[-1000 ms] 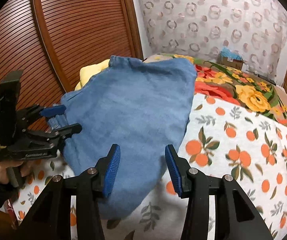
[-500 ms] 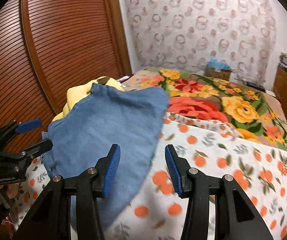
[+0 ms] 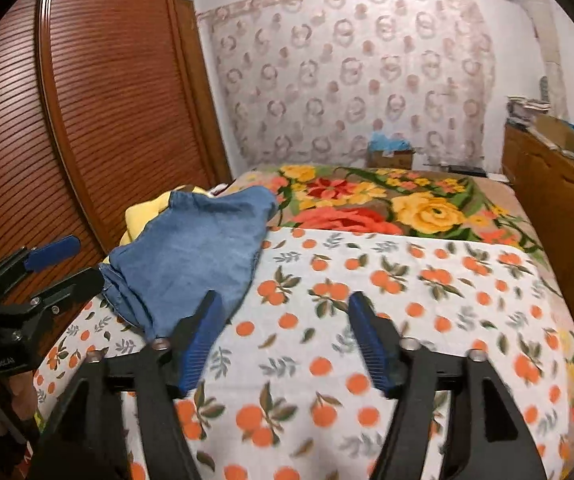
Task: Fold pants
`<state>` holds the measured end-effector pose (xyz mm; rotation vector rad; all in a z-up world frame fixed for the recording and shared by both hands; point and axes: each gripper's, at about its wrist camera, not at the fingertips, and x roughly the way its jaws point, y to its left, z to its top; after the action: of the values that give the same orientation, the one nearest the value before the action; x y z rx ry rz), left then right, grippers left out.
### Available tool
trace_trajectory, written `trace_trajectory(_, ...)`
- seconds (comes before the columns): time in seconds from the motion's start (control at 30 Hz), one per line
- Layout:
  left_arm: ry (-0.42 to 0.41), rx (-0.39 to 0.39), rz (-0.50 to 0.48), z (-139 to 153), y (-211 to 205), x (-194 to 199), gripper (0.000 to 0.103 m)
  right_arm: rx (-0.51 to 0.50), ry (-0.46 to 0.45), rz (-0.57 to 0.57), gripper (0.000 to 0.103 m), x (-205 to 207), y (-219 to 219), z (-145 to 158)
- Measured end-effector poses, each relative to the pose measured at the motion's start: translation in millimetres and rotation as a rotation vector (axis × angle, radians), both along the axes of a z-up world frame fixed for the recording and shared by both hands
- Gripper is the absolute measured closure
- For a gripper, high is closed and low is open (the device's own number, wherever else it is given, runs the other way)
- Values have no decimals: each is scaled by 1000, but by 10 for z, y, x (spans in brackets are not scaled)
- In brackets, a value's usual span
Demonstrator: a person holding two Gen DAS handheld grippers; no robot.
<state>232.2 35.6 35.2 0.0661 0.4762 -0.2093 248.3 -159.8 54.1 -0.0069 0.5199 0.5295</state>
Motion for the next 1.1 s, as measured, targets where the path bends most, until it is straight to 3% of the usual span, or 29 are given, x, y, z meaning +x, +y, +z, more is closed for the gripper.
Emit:
trace_trajectory(0.07,-16,8,0,34,-87,-89,20,-3,-16,-23,11,-130,-58,5)
trace_trajectory(0.13,-29,24,3,60,-167,-172,20,4,-18,-38,5,-256,-91,-24)
trace_trajectory(0.23,-43,27,4,100,-267,-313,12,6,-26,-61,4,-408,-128,-55)
trace_trajectory(0.43,-17,6,-11,107,-385,-497,12,8,-28,-104,4,-681,-239,-76)
trace_trajectory(1.1,-105,6,-8,343,-671,-1470,12,33,-155,-124,4,-1599,-562,129)
